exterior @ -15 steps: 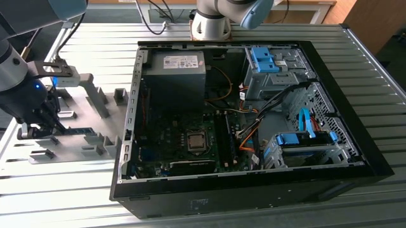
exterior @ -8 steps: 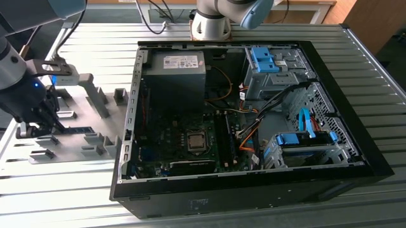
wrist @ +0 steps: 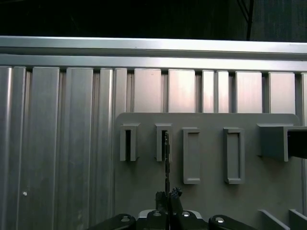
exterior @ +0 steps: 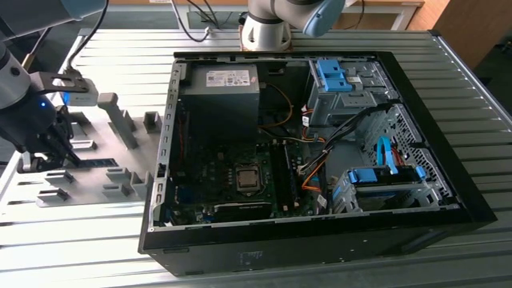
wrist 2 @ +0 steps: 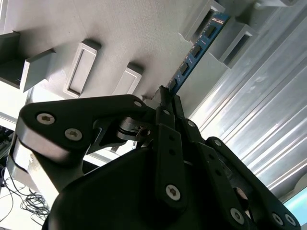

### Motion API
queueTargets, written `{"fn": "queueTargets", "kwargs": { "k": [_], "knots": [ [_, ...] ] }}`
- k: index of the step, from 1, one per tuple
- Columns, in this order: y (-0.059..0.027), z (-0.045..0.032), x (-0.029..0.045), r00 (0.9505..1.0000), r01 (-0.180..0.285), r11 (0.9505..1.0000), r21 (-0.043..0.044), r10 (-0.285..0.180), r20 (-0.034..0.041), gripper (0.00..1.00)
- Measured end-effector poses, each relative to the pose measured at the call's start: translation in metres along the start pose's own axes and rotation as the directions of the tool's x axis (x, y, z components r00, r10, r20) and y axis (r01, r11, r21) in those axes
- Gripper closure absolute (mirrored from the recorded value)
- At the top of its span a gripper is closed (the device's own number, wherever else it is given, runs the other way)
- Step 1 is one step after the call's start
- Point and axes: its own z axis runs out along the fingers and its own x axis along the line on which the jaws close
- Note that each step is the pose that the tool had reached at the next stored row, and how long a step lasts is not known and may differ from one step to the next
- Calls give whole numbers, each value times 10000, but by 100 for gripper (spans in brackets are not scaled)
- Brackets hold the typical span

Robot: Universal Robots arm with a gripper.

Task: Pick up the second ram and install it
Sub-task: 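Pick up the second ram and move it above second insertion slot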

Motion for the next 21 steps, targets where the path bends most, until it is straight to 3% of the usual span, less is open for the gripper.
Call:
{"fn": "queueTargets", "kwargs": {
  "k": [21],
  "knots": [
    [3, -137, -4, 10000, 0, 10000, 1, 0, 0, 86]
  ]
}}
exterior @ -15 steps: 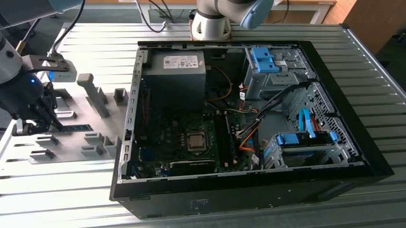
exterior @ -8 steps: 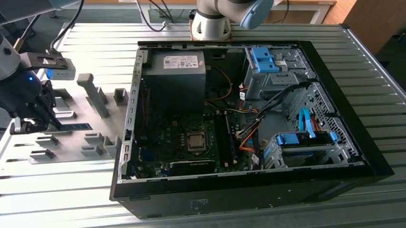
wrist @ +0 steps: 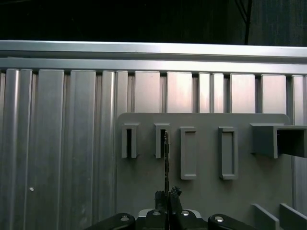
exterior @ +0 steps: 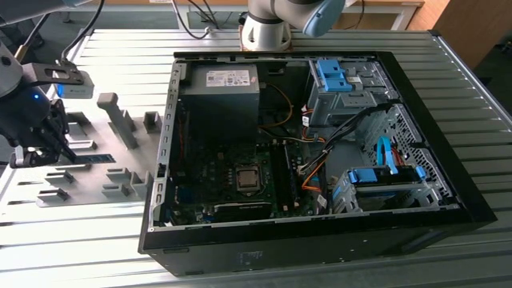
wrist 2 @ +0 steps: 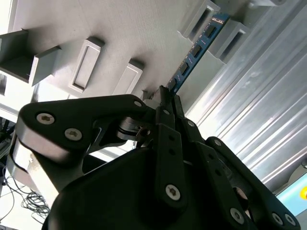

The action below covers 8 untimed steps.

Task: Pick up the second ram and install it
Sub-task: 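Pick up the second ram and move it above second insertion slot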

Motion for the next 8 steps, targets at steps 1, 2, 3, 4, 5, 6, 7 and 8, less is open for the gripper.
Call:
{"fn": "queueTargets", "kwargs": {
  "k": [1, 2, 3, 4, 5, 6, 7, 8],
  "knots": [
    [0, -6, 0, 10000, 0, 10000, -1, 0, 0, 86],
    [0, -12, 0, 10000, 0, 10000, -2, 0, -1, 86],
    [1, -17, 0, 10000, 0, 10000, -1, 0, 0, 86],
    [1, -22, -1, 10000, 0, 10000, 0, 0, 0, 86],
    [1, -28, -1, 10000, 0, 10000, -1, 0, 0, 86],
    [1, -33, -1, 10000, 0, 10000, -1, 0, -1, 86],
    [1, -38, -1, 10000, 0, 10000, -1, 0, 0, 86],
    [1, -43, -1, 10000, 0, 10000, -1, 0, -1, 86]
  ]
}}
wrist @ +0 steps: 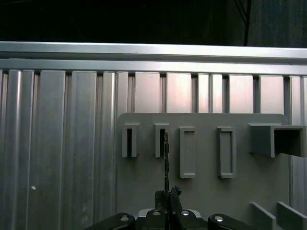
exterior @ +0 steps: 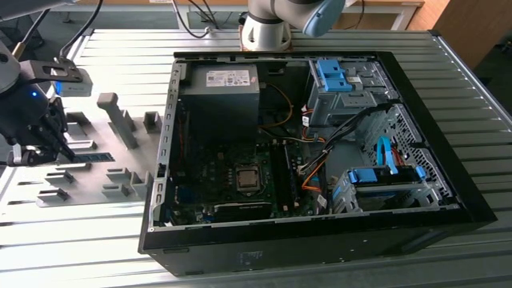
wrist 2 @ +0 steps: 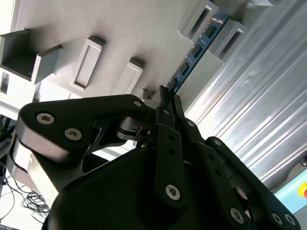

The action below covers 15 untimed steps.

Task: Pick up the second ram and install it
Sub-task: 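Pick up the second ram and move it above second insertion slot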

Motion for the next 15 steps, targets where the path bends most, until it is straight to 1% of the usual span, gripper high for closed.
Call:
{"fn": "queueTargets", "kwargs": {
  "k": [15],
  "knots": [
    [2, -83, -2, 10000, 1, 10000, 0, -1, 0, 86]
  ]
}}
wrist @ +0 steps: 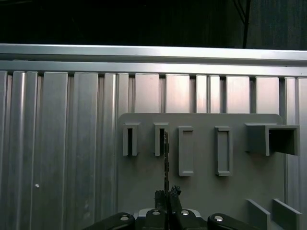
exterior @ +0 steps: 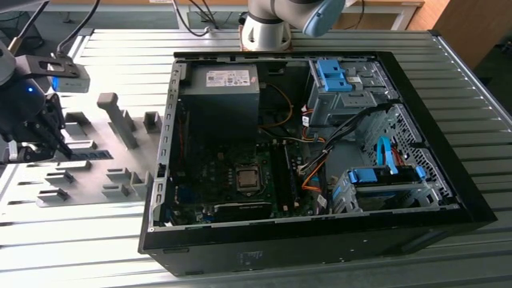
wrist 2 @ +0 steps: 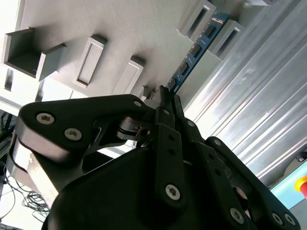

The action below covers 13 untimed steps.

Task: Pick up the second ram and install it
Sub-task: 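Pick up the second ram and move it above second insertion slot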

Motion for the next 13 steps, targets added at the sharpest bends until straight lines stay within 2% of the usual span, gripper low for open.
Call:
{"fn": "queueTargets", "kwargs": {
  "k": [13],
  "knots": [
    [2, -85, -3, 10000, 0, 10000, 1, 0, 1, 86]
  ]
}}
